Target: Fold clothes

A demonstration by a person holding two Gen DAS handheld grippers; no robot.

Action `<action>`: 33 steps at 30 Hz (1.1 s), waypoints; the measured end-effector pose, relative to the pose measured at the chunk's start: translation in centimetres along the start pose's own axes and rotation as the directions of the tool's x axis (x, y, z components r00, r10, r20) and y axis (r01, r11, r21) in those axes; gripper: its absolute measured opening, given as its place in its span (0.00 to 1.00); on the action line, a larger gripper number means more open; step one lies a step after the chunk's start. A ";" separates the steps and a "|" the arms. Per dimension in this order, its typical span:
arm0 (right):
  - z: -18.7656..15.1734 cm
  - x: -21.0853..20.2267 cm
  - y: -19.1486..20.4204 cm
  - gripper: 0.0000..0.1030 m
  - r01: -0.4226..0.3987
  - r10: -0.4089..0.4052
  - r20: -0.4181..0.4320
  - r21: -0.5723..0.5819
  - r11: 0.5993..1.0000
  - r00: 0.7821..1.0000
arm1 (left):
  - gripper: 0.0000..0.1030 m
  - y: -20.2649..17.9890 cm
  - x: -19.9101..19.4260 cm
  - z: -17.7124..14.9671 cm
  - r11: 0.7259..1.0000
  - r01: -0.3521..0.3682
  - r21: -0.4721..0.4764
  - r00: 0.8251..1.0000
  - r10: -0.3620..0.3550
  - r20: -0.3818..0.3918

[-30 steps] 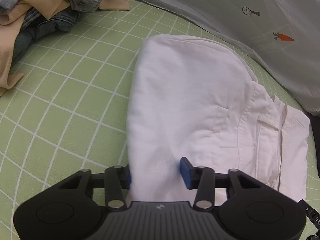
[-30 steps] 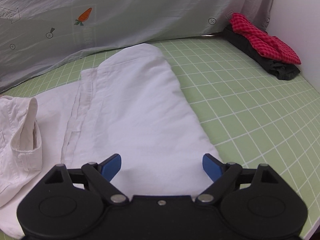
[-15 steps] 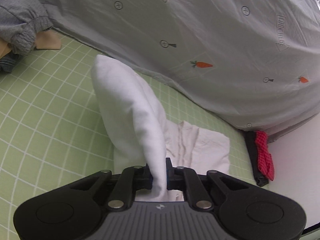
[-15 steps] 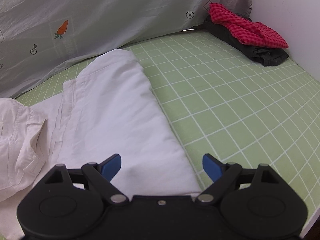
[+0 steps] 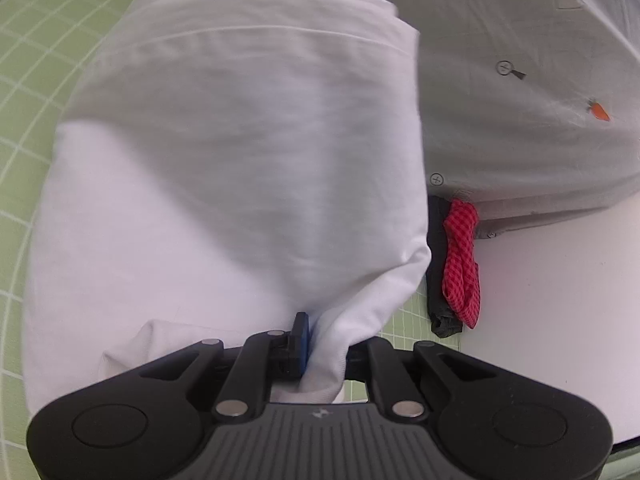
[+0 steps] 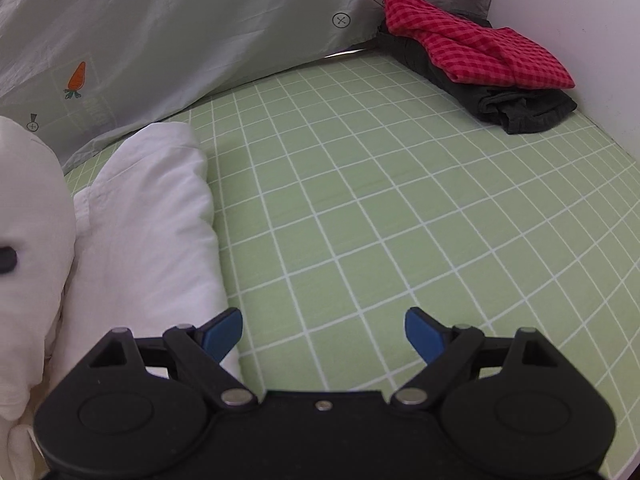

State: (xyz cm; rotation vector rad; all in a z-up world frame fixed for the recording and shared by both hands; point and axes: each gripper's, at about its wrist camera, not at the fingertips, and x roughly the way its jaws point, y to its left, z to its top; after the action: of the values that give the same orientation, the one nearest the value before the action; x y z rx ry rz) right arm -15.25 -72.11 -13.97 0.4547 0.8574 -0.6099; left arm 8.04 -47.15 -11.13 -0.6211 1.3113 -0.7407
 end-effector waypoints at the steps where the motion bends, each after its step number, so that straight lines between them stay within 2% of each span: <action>1: 0.4 0.4 -0.6 0.86 0.003 -0.003 -0.003 0.000 1.000 1.000 | 0.10 0.6 1.3 -0.1 0.999 -0.010 -0.041 1.000 0.009 -0.017; 3: 1.4 1.3 -1.6 0.86 0.007 -0.007 -0.008 0.002 1.000 1.000 | 0.10 1.7 3.5 -0.5 0.993 -0.043 -0.106 0.998 0.038 -0.042; 5: 2.2 1.9 -2.2 0.86 -0.001 0.001 -0.014 0.013 1.000 1.000 | 0.13 1.7 4.4 -0.8 0.991 -0.064 -0.118 0.997 0.059 -0.040; 8: 2.6 2.6 -1.9 0.86 -0.026 0.026 -0.025 0.002 1.000 0.999 | 0.14 0.7 4.3 -1.0 0.993 -0.090 -0.073 0.996 0.087 -0.032; 10: 2.5 2.8 -1.3 0.86 -0.041 0.041 -0.031 -0.010 0.999 0.999 | 0.16 -0.5 4.0 -1.1 0.994 -0.108 0.002 0.994 0.108 -0.032; 12: 2.4 2.6 -0.6 0.86 -0.058 0.057 -0.030 -0.028 0.998 0.998 | 0.28 -2.5 3.4 -1.5 0.985 -0.133 0.114 0.991 0.136 -0.020; 15: 2.1 2.0 0.5 0.86 -0.064 0.063 -0.019 -0.057 0.996 0.998 | 0.48 -4.9 2.2 -1.7 0.969 -0.136 0.208 0.991 0.135 0.015; 16: 2.1 1.8 0.6 0.86 -0.067 0.066 -0.015 -0.055 0.996 0.998 | 0.53 -5.4 1.5 -1.6 0.968 -0.128 0.216 0.992 0.124 0.034; 19: 2.2 1.2 1.1 0.86 -0.081 0.081 -0.003 -0.042 0.996 0.997 | 0.56 -6.0 -0.9 -1.2 0.975 -0.095 0.200 0.992 0.075 0.103; 20: 2.2 1.1 1.2 0.86 -0.088 0.088 0.000 -0.038 0.995 0.996 | 0.59 -6.0 -1.8 -0.6 0.977 -0.105 0.188 0.988 0.080 0.135; 21: 2.3 1.0 1.4 0.86 -0.094 0.094 0.004 -0.034 0.995 0.996 | 0.61 -5.8 -2.7 0.3 0.976 -0.127 0.175 0.981 0.097 0.170; 23: 2.8 0.8 2.3 0.86 -0.122 0.123 0.018 -0.042 0.992 0.992 | 0.62 -4.5 -3.7 0.7 0.958 -0.239 0.161 0.957 0.204 0.205; 25: 3.3 0.6 3.3 0.86 -0.152 0.154 0.033 -0.051 0.987 0.988 | 0.62 -2.8 -4.6 1.0 0.921 -0.361 0.146 0.918 0.323 0.232; 27: 3.8 0.5 4.2 0.86 -0.181 0.184 0.048 -0.062 0.982 0.982 | 0.62 -1.0 -5.5 1.1 0.873 -0.469 0.132 0.869 0.429 0.246; 29: 4.2 0.6 5.7 0.86 -0.230 0.234 0.048 -0.077 0.970 0.971 | 0.62 1.4 -6.0 0.6 0.837 -0.533 0.124 0.837 0.499 0.225; 30: 4.4 0.6 6.4 0.86 -0.256 0.260 0.046 -0.084 0.963 0.964 | 0.62 2.3 -6.0 0.4 0.828 -0.547 0.121 0.829 0.516 0.215; 33: 4.7 1.5 8.8 0.86 -0.334 0.335 -0.002 -0.089 0.939 0.942 | 0.63 3.8 -5.9 -0.4 0.843 -0.529 0.095 0.839 0.503 0.209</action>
State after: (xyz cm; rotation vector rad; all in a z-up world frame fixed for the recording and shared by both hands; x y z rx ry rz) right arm -6.07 -68.82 -11.35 0.5026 0.7693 -0.2597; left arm 7.62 -40.12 -10.45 -0.1812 1.1709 -0.3201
